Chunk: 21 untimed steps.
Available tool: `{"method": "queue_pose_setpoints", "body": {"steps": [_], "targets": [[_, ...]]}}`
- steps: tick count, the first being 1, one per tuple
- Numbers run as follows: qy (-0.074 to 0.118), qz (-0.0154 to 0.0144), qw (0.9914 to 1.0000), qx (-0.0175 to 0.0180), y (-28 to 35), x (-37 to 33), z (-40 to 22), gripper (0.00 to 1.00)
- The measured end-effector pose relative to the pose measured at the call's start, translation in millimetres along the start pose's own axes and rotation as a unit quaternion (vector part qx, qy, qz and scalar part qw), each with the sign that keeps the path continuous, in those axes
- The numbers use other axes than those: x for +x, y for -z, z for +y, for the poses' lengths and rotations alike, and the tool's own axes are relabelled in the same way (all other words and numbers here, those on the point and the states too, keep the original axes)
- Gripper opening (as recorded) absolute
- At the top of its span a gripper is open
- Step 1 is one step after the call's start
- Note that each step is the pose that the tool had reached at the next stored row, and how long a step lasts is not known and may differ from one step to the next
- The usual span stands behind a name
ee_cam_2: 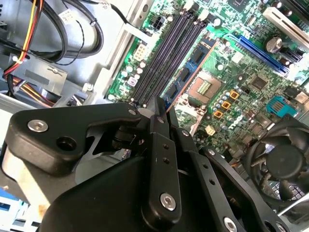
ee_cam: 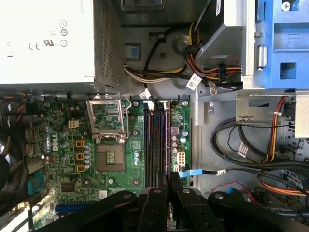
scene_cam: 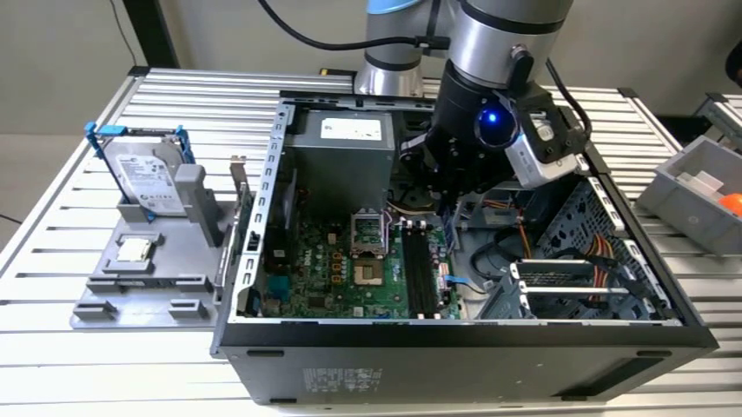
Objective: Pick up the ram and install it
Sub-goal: 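Insert the ram into the slot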
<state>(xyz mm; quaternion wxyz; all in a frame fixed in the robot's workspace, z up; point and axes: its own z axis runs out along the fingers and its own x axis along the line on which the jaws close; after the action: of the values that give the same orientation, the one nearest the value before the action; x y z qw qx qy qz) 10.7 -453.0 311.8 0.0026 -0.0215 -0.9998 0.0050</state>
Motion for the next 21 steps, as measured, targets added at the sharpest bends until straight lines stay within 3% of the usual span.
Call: {"method": "queue_pose_setpoints", "body": {"steps": [21], "targets": [[0.000,0.0000,1.00000,0.0002,-7.8,-6.8,0.4,0.00]]}}
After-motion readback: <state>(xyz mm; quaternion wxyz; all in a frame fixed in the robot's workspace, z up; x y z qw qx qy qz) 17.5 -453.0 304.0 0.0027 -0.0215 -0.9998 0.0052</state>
